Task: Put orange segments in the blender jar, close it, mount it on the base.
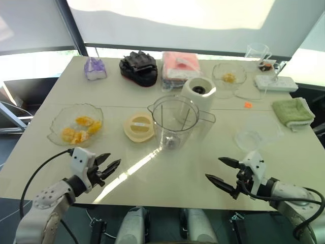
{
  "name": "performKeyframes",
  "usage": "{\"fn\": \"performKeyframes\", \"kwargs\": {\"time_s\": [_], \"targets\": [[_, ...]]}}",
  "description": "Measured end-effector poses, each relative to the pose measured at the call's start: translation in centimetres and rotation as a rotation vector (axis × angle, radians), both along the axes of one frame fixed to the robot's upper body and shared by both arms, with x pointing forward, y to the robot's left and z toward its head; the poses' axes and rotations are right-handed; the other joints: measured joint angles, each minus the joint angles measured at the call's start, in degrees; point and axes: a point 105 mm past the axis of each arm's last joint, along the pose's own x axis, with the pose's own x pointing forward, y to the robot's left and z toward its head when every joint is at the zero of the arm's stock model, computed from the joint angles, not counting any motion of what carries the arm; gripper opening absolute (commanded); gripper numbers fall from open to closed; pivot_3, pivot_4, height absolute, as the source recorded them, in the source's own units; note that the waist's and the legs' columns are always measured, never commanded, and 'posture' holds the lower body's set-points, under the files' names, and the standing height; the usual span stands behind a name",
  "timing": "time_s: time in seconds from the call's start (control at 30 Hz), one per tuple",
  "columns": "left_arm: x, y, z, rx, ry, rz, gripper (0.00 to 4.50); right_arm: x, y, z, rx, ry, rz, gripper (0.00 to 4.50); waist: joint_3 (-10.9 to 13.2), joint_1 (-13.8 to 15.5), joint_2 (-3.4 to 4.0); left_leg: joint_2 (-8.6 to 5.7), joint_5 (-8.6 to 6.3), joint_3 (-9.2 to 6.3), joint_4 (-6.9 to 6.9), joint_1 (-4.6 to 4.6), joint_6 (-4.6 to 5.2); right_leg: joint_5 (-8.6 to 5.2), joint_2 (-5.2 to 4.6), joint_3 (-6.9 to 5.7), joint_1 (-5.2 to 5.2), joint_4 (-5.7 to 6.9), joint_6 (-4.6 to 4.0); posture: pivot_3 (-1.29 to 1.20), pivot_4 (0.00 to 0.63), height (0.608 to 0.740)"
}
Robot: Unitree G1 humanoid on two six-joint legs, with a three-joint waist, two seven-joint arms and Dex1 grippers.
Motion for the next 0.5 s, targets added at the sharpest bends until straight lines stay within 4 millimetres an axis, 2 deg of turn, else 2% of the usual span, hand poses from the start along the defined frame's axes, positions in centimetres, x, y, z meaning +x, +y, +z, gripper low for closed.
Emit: {"fn": "performKeyframes", "kwargs": {"time_s": [0.17,0.27,0.37,0.5], "targets": [[1.4,0.4,0.2,0.035,-0.012,-0.020,2.65,0.2,0.1,0.2,-0.006,-0.005,-0.002,4.43,0.0,0.0,0.00,0.00,0.00,0.00,0.00,0.00,0.00,0.00,0.03,0.00,0.01,0.02,0.00,0.00,0.150,0.740],[2.3,0.2,1.4,0.054,-0.033,-0.069,2.65,-0.2,0.1,1.2,-0.020,0.016,0.031,4.43,0.0,0.2,-0.01,-0.01,0.00,0.01,0.00,-0.01,0.00,0.00,0.02,0.00,0.00,0.02,0.00,0.00,0.150,0.740],[3.4,0.9,3.5,0.097,-0.070,-0.101,2.65,-0.2,-0.7,3.8,-0.017,0.007,0.040,4.43,0.0,0.7,-0.03,-0.01,0.00,0.01,0.02,0.01,0.00,0.01,0.04,0.00,0.01,0.05,0.00,0.00,0.150,0.740],[5.4,3.3,7.2,0.189,-0.136,-0.099,2.65,-0.5,-1.2,8.7,0.022,-0.019,0.079,4.43,0.1,1.0,-0.09,0.04,0.00,-0.04,0.03,0.02,0.01,0.00,0.12,-0.04,0.02,0.06,-0.01,0.00,0.150,0.740]]}}
